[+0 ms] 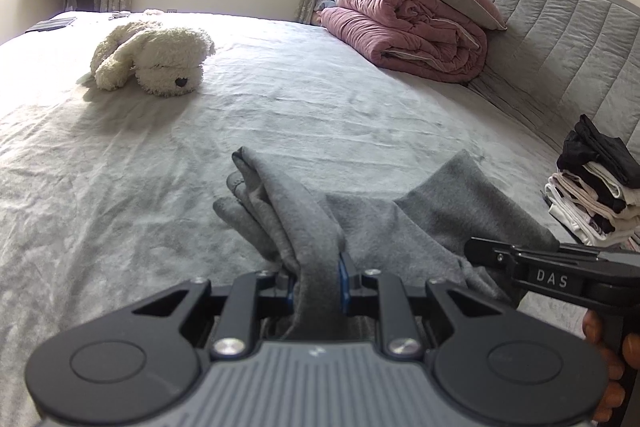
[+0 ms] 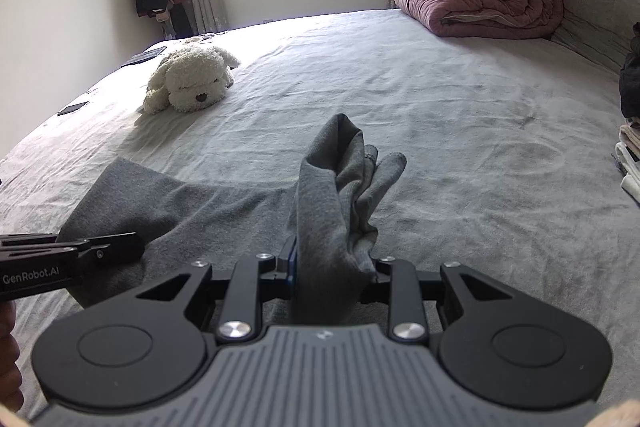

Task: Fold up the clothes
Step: 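Lift the folded grey shirt with both grippers pinching its edge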

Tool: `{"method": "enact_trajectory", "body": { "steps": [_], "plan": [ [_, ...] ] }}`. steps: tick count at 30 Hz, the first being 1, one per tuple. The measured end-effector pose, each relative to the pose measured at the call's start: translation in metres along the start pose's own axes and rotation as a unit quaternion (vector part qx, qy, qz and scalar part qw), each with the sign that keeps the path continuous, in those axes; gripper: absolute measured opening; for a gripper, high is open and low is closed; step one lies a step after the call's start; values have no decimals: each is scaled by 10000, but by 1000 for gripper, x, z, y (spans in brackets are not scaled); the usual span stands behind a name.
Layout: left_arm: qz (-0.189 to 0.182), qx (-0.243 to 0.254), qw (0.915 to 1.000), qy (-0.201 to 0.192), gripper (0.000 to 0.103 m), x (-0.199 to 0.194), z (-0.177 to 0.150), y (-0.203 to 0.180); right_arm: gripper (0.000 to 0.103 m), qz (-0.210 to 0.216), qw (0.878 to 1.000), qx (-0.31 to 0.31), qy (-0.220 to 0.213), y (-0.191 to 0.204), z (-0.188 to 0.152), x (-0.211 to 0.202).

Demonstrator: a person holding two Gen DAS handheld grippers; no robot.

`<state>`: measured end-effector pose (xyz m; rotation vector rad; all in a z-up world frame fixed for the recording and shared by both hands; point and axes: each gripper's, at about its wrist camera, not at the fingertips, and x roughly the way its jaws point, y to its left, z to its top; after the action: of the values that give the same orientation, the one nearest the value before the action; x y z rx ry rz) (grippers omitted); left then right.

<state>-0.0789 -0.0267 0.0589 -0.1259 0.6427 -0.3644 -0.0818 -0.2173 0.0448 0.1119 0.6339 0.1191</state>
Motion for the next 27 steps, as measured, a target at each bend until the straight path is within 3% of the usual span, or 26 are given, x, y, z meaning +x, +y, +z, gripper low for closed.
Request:
{"method": "enact_trajectory", "body": {
  "steps": [6,10,15,21,27],
  "plan": [
    [-185,103,9992,-338,20,-12,2,-9,29,-145,9964,-545,-630,19,-2,-20],
    [-271,122,9988,-381,20,-14,2,-14,29,-219,9919,-988,-769,33,-7,-24],
    [-324,77,9989,-319,20,-13,1,-15,28,-172,9933,-867,-743,27,-9,-22],
    [-400,-323,9983,-262,20,-12,6,-1,27,-52,9962,-339,-796,12,-1,-26],
    [-320,-61,9989,-326,19,-18,8,-15,27,-83,9935,-548,-994,20,-1,-34]
  ]
}}
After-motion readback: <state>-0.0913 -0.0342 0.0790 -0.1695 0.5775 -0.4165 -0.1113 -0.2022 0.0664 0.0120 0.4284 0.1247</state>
